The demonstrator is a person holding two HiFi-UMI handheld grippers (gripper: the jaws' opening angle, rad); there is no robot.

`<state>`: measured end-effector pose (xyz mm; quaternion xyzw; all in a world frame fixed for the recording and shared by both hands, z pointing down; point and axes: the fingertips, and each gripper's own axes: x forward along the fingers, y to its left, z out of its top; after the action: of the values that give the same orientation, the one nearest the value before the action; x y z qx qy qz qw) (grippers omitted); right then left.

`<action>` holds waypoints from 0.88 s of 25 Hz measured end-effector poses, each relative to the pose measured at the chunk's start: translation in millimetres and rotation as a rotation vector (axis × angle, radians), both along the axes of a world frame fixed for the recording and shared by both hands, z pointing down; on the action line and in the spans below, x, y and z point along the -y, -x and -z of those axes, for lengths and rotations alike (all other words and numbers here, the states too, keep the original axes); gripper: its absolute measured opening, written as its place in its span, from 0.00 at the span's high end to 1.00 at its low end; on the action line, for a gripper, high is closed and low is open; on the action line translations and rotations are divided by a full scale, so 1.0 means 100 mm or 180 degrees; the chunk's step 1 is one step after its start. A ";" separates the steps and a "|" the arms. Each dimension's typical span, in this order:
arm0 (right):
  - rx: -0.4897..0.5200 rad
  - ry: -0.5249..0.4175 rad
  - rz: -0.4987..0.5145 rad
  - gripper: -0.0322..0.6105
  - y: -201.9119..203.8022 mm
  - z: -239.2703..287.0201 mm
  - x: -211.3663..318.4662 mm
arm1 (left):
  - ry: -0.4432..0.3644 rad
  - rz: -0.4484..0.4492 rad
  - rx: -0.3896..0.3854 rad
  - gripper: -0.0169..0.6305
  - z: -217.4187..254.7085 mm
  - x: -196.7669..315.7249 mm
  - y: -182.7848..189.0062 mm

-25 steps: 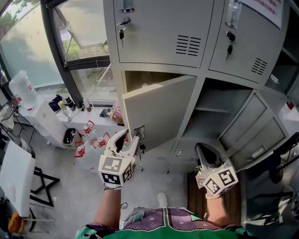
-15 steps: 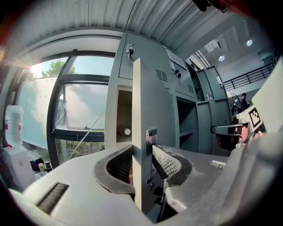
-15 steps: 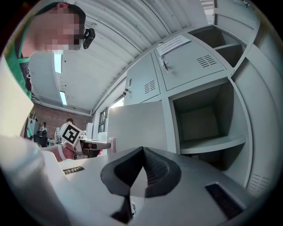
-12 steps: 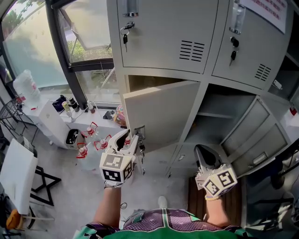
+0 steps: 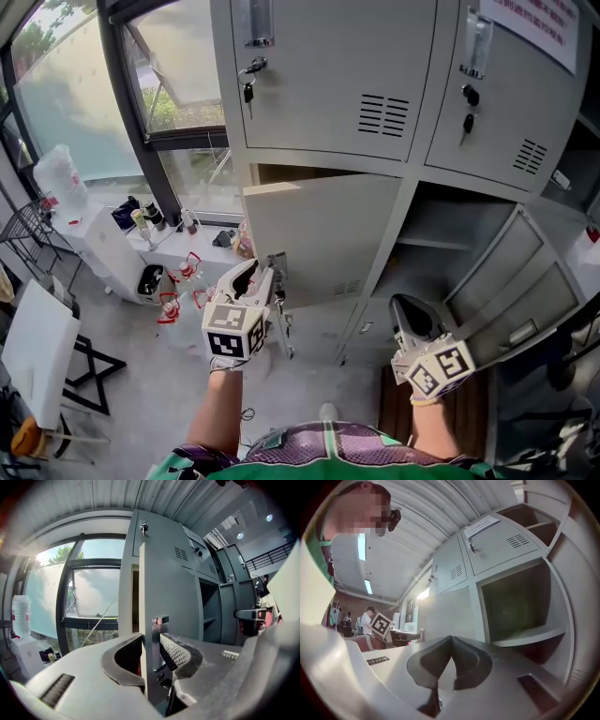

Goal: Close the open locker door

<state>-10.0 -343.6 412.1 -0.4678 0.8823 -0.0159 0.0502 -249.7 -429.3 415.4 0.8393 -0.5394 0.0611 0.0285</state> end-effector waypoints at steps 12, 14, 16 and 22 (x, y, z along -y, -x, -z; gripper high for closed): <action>0.0152 -0.0009 0.0033 0.94 -0.13 -0.02 0.28 | 0.0131 0.0185 -0.0053 0.79 -0.10 0.35 0.04; 0.0133 -0.0010 0.0072 0.94 -0.12 -0.05 0.31 | 0.0138 0.0211 -0.0063 0.79 -0.12 0.40 0.05; 0.0122 -0.0010 0.0101 0.94 -0.11 -0.05 0.33 | 0.0150 0.0238 -0.0067 0.80 -0.14 0.44 0.05; 0.0162 -0.0012 0.0111 0.94 -0.12 -0.01 0.42 | 0.0204 0.0295 -0.0085 0.82 -0.18 0.56 0.07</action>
<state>2.2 -385.9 413.6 -0.4517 0.8888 -0.0269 0.0732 -256.3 -485.2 433.3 0.8128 -0.5751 0.0658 0.0654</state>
